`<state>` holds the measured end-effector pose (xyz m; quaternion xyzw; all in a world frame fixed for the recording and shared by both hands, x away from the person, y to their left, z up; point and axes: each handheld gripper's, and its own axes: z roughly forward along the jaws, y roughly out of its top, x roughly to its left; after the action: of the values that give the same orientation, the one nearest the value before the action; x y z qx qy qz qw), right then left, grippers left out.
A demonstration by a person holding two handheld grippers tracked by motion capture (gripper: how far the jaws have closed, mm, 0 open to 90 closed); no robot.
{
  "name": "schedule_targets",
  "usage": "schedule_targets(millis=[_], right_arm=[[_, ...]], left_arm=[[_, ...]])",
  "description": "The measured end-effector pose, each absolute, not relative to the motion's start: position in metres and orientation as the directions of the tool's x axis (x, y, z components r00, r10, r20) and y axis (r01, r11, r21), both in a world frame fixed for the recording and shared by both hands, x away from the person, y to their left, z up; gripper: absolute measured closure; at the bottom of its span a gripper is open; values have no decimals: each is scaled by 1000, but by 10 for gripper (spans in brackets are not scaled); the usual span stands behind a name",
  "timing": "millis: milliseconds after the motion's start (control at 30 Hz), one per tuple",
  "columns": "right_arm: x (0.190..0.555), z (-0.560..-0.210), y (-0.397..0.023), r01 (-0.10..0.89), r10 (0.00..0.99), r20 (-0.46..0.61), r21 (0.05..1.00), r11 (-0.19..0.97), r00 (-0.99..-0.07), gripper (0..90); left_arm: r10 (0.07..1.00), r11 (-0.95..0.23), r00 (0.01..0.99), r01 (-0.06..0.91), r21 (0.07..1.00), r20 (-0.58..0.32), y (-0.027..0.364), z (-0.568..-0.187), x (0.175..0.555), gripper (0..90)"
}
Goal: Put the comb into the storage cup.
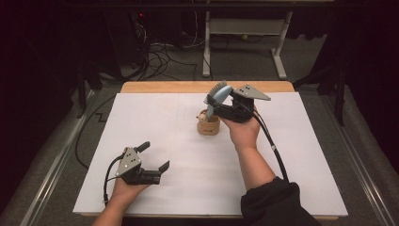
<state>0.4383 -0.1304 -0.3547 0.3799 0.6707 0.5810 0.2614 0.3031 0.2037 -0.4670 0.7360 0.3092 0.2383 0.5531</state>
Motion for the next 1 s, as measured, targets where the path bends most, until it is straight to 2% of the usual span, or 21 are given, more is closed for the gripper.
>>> schedule_targets(millis=[1000], right_arm=[[445,-364,-126,226,810,98,973,44,-578,210]], left_arm=[[715,-192,700,202,960,-5,202,-469,304,10]])
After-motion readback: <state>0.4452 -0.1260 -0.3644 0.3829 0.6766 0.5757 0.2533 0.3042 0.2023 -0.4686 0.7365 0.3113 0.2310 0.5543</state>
